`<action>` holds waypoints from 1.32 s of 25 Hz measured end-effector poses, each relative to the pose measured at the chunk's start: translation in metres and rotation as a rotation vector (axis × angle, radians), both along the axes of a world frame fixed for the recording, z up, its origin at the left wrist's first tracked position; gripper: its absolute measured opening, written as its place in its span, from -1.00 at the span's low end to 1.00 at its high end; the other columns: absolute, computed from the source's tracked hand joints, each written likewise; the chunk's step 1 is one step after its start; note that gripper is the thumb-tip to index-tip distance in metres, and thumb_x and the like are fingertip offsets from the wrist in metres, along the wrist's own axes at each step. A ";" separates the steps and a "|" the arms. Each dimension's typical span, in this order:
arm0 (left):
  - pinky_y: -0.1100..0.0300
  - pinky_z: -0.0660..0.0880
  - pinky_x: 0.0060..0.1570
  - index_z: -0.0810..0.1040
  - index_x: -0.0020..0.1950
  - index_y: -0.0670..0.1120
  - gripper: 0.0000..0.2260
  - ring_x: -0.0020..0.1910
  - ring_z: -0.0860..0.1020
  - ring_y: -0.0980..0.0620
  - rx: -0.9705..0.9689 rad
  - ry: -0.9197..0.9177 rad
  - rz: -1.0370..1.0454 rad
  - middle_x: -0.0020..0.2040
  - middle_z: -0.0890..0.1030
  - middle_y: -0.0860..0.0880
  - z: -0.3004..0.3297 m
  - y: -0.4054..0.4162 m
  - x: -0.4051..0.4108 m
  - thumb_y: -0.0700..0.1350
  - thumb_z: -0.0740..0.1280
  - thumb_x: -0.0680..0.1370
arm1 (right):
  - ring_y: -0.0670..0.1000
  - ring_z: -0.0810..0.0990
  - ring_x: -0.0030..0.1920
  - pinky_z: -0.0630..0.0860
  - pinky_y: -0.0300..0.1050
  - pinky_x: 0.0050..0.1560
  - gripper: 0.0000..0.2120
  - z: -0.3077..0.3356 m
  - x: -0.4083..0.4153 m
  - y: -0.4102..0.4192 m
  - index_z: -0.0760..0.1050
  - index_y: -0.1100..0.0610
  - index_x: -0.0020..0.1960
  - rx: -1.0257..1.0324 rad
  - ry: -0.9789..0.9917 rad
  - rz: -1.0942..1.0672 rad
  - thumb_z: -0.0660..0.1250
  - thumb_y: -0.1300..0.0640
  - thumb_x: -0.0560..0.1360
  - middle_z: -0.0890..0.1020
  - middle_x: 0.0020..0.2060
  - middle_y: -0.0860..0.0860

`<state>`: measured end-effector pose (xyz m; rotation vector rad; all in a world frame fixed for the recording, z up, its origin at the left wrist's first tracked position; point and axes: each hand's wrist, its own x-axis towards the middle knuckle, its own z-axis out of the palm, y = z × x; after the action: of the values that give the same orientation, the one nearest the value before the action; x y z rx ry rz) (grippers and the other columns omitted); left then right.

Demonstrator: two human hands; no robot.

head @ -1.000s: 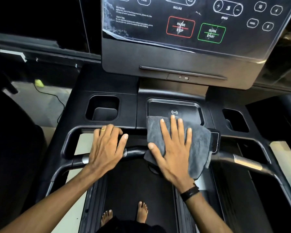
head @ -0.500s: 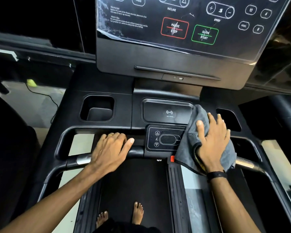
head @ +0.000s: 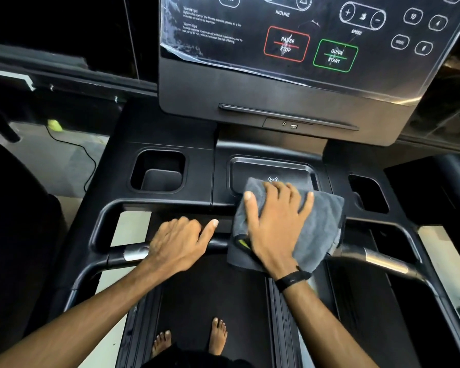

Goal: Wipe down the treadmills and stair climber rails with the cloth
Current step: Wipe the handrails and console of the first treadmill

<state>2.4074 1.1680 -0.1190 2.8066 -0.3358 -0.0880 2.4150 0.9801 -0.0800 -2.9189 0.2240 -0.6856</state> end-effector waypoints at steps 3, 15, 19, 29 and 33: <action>0.00 0.37 -0.05 0.48 -0.12 -0.06 -0.55 -0.02 0.58 -0.20 0.079 0.033 -0.031 -0.10 0.58 -0.13 -0.004 0.005 0.001 0.23 -0.02 0.60 | 0.13 0.48 0.10 0.19 0.24 0.45 -0.53 -0.002 0.005 0.044 0.54 0.05 0.02 -0.058 -0.011 0.171 0.10 -0.31 0.58 0.57 -0.04 0.03; 0.05 0.32 0.08 0.49 0.08 -0.03 -0.57 0.09 0.54 -0.15 0.091 0.111 -0.003 0.02 0.55 -0.09 -0.004 0.009 -0.001 0.24 0.04 0.49 | 0.12 0.45 -0.11 0.36 0.12 0.19 -0.55 -0.002 0.010 0.059 0.50 0.09 -0.21 -0.057 -0.039 0.215 0.18 -0.28 0.55 0.53 -0.25 0.04; 0.06 0.30 0.10 0.45 0.06 -0.02 -0.42 0.10 0.52 -0.13 0.084 0.123 -0.004 0.03 0.53 -0.07 -0.001 0.007 -0.002 0.32 -0.13 0.40 | 0.12 0.45 -0.12 0.36 0.11 0.20 -0.54 -0.002 0.009 0.058 0.50 0.08 -0.20 -0.043 -0.038 0.228 0.17 -0.29 0.56 0.53 -0.24 0.03; 0.04 0.29 -0.13 0.33 -0.32 -0.02 -0.54 -0.11 0.58 -0.22 -0.007 0.000 0.046 -0.24 0.53 -0.11 -0.003 0.004 -0.002 0.24 -0.08 0.59 | 0.02 0.52 -0.09 0.34 0.03 0.17 -0.55 0.002 0.012 0.026 0.57 0.03 -0.15 0.037 -0.106 0.247 0.19 -0.34 0.54 0.61 -0.20 -0.08; 0.06 0.30 -0.21 0.48 -0.34 -0.07 -0.38 -0.22 0.60 -0.18 0.006 -0.046 0.081 -0.38 0.51 -0.06 -0.008 0.002 -0.001 0.27 -0.14 0.59 | 0.07 0.53 -0.13 0.36 0.06 0.09 -0.57 0.006 0.015 -0.004 0.54 0.03 -0.18 0.060 -0.101 0.160 0.19 -0.30 0.56 0.61 -0.24 -0.05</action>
<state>2.4062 1.1703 -0.1272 2.8273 -0.2331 -0.0064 2.4297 0.9765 -0.0738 -2.7979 -0.0002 -0.7832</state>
